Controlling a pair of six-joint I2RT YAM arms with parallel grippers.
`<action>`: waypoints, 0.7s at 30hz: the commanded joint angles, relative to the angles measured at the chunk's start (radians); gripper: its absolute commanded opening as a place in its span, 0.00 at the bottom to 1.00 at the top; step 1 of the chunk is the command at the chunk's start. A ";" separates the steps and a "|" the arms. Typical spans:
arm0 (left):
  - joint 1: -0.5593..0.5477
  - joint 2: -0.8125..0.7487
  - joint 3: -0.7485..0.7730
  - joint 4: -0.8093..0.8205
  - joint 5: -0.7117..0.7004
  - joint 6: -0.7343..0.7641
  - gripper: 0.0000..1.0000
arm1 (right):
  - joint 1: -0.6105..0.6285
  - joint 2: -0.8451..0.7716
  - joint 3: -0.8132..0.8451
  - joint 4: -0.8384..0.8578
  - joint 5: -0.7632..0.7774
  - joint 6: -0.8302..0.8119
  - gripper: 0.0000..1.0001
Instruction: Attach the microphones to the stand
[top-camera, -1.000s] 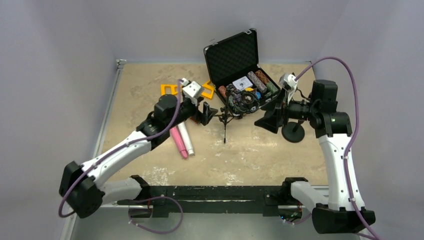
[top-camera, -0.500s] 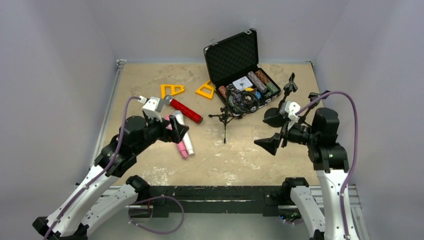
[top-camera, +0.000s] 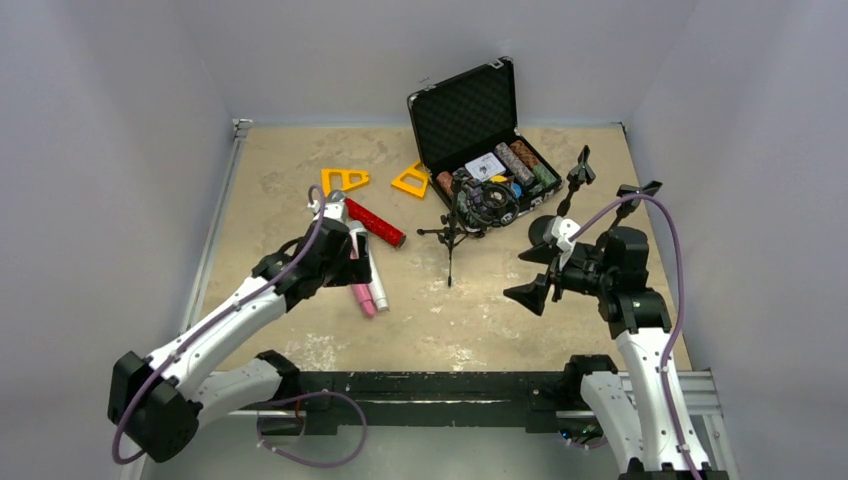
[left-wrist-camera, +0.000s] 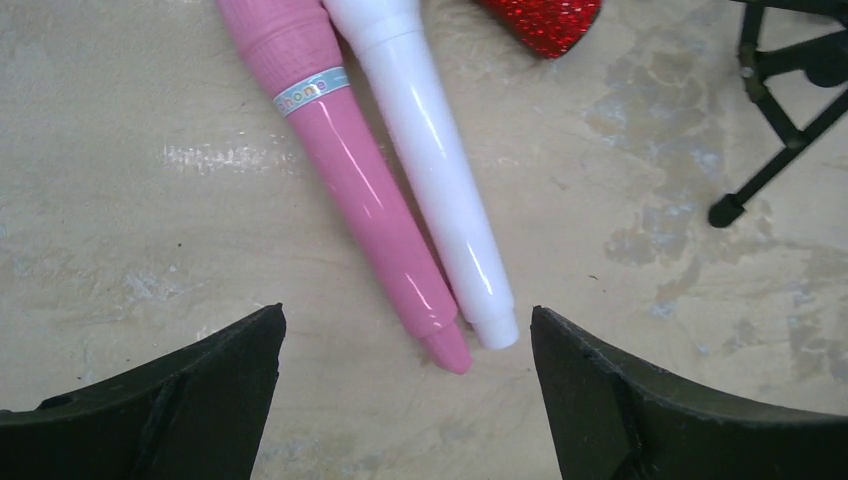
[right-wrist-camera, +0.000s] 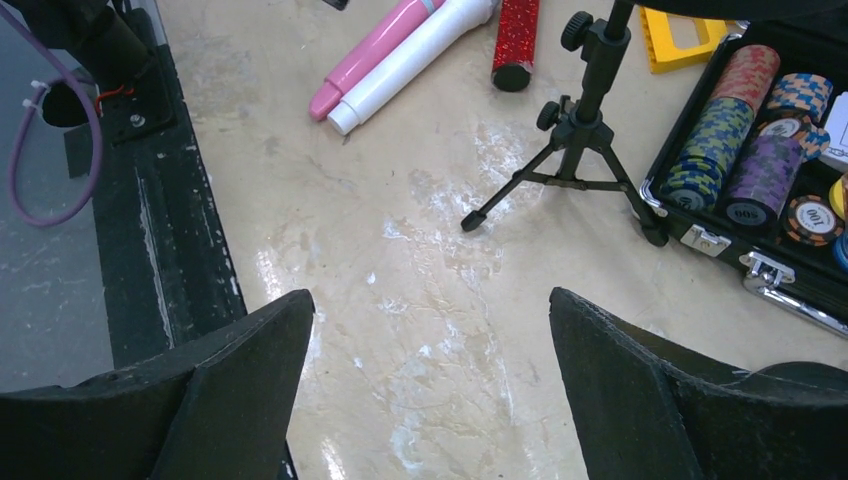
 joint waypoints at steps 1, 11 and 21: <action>0.070 0.118 0.060 0.107 0.028 -0.002 0.97 | -0.001 -0.008 -0.016 0.061 -0.035 -0.053 0.92; 0.150 0.285 0.055 0.175 0.112 -0.014 0.95 | -0.001 -0.016 -0.002 0.057 -0.034 -0.042 0.92; 0.225 0.465 0.408 0.074 0.161 -0.009 0.88 | -0.001 -0.020 0.006 0.051 -0.037 -0.038 0.92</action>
